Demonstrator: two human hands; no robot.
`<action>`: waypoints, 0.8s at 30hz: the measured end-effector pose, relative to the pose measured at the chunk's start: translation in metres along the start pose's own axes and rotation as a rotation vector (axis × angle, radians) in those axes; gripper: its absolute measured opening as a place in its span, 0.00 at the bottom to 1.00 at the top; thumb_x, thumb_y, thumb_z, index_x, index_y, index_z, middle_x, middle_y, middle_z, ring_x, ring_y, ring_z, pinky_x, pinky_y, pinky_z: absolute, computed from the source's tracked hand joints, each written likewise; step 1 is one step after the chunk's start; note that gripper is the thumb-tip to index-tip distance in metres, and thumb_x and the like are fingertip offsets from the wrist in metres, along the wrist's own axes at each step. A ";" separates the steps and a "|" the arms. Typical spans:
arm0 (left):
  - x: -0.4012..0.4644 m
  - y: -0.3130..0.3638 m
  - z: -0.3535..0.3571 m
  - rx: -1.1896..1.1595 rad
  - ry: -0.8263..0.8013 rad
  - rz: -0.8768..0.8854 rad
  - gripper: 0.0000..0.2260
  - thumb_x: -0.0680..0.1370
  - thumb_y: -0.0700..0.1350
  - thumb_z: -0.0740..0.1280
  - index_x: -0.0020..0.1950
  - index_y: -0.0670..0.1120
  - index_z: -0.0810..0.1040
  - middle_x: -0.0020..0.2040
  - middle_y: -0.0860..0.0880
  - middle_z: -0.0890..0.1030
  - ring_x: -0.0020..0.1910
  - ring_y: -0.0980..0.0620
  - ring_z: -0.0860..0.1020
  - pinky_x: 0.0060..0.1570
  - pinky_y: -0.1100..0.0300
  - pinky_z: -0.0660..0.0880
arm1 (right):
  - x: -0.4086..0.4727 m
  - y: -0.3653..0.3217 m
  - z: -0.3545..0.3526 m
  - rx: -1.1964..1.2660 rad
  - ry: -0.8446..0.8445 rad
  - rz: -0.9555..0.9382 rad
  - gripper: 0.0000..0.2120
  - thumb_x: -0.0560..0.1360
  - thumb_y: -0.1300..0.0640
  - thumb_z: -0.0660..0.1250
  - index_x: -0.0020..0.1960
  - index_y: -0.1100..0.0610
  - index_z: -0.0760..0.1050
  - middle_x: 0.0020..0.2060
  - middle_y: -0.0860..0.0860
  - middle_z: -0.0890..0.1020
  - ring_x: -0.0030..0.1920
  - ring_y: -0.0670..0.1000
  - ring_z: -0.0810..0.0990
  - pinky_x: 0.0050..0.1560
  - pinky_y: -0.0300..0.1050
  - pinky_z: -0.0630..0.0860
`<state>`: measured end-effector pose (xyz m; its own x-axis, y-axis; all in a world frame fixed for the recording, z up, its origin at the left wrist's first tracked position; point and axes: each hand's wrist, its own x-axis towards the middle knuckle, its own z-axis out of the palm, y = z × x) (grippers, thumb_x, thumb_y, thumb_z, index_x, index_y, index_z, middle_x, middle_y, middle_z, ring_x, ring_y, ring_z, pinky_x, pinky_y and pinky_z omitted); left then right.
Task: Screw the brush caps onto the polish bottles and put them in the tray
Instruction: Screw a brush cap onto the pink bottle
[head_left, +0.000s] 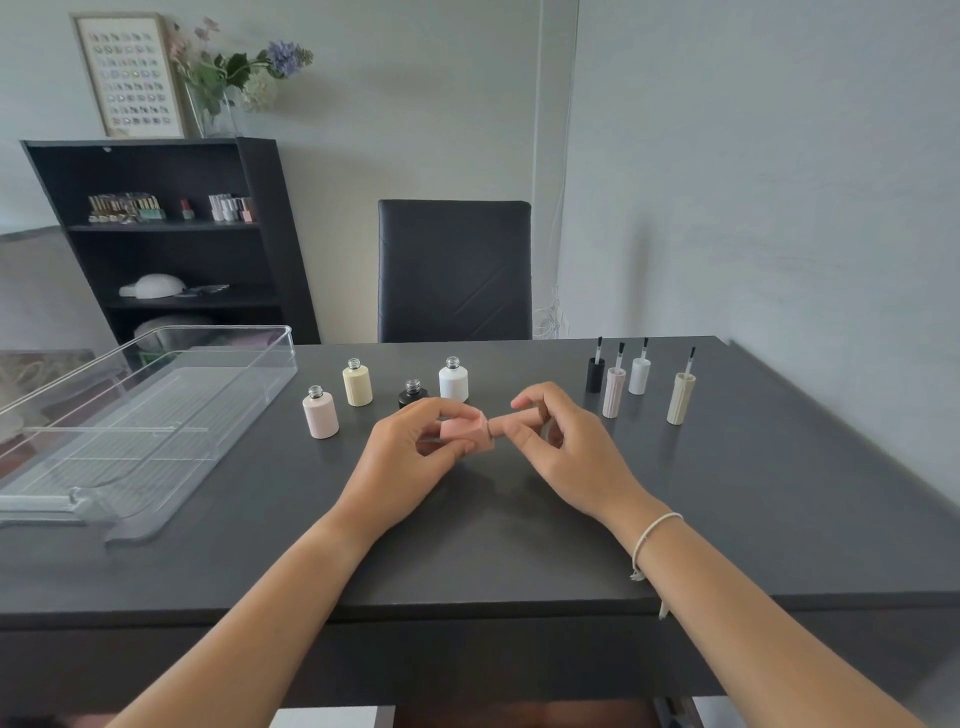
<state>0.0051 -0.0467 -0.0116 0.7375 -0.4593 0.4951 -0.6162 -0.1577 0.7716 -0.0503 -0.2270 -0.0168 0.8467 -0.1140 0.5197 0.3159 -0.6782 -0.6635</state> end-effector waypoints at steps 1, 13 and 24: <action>0.000 0.000 0.000 0.004 0.000 0.002 0.16 0.71 0.36 0.71 0.48 0.56 0.78 0.48 0.52 0.82 0.47 0.58 0.81 0.48 0.69 0.75 | 0.000 0.000 -0.001 -0.004 0.005 -0.014 0.04 0.74 0.52 0.65 0.47 0.50 0.71 0.32 0.39 0.73 0.31 0.41 0.70 0.33 0.29 0.67; 0.000 0.000 0.000 0.019 -0.012 0.007 0.15 0.71 0.36 0.71 0.49 0.56 0.78 0.48 0.53 0.82 0.48 0.59 0.81 0.50 0.68 0.76 | 0.001 -0.002 -0.001 0.053 0.029 0.018 0.02 0.74 0.57 0.65 0.45 0.51 0.72 0.32 0.42 0.72 0.29 0.44 0.67 0.33 0.37 0.67; 0.011 0.000 -0.001 -0.007 0.011 -0.004 0.15 0.71 0.37 0.71 0.47 0.59 0.78 0.46 0.55 0.82 0.46 0.59 0.80 0.48 0.69 0.75 | 0.012 -0.003 -0.003 0.060 0.012 0.034 0.03 0.74 0.53 0.65 0.46 0.51 0.72 0.31 0.39 0.74 0.30 0.43 0.69 0.34 0.35 0.67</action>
<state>0.0136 -0.0508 -0.0060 0.7428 -0.4492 0.4965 -0.6114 -0.1528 0.7764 -0.0424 -0.2288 -0.0074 0.8523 -0.1455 0.5023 0.3123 -0.6289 -0.7120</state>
